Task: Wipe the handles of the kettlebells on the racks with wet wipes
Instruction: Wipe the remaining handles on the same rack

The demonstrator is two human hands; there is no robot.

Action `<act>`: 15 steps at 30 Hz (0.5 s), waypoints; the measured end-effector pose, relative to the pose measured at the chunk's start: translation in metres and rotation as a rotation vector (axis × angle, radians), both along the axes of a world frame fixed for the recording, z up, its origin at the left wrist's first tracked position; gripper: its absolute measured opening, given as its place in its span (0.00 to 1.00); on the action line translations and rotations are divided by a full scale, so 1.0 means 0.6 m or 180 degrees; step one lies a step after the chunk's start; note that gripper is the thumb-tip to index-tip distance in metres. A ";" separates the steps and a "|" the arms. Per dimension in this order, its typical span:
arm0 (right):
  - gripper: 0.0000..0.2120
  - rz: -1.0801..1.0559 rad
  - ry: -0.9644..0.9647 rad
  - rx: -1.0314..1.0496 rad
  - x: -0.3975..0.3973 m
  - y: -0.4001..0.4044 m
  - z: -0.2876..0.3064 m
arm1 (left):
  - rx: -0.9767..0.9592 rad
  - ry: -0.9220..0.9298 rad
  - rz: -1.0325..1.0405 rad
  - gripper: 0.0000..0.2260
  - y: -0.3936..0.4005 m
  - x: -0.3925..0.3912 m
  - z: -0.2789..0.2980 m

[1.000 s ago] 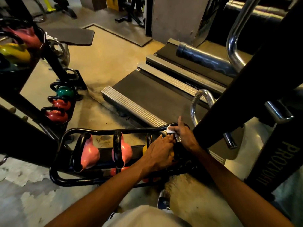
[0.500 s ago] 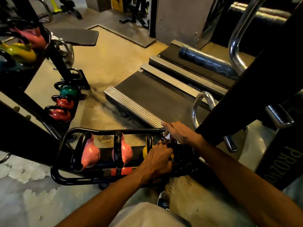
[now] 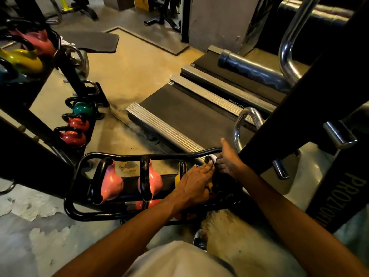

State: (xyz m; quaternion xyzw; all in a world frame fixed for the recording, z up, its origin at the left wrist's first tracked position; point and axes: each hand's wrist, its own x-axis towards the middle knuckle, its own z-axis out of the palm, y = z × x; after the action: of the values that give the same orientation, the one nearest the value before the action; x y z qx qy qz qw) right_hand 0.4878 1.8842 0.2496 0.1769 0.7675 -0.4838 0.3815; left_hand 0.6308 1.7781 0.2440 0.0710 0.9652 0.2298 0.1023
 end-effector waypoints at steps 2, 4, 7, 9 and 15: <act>0.37 -0.0087 -0.0297 -0.0260 0.000 0.006 -0.003 | -0.0014 -0.0005 -0.0010 0.39 0.000 0.000 0.001; 0.42 -0.0267 -0.0330 -0.0463 0.004 0.011 -0.009 | 0.0008 0.0011 -0.0016 0.39 0.000 0.001 0.002; 0.40 -0.0727 -0.0567 -0.0933 0.023 0.011 -0.008 | -0.0012 0.0021 -0.0006 0.39 -0.002 -0.001 0.001; 0.41 -0.1013 -0.0656 -0.1214 0.031 0.014 -0.018 | -0.0097 0.0040 -0.0021 0.38 -0.003 -0.003 0.001; 0.50 -0.0818 -0.0649 -0.1278 0.047 0.048 -0.036 | -0.0109 0.0087 -0.0093 0.36 -0.008 -0.009 0.004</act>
State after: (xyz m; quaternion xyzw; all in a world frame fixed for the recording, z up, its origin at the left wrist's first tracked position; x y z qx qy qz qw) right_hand 0.5157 1.9129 0.2279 0.2416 0.5850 -0.6506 0.4197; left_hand 0.6251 1.7733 0.2461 0.0865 0.9692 0.2107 0.0937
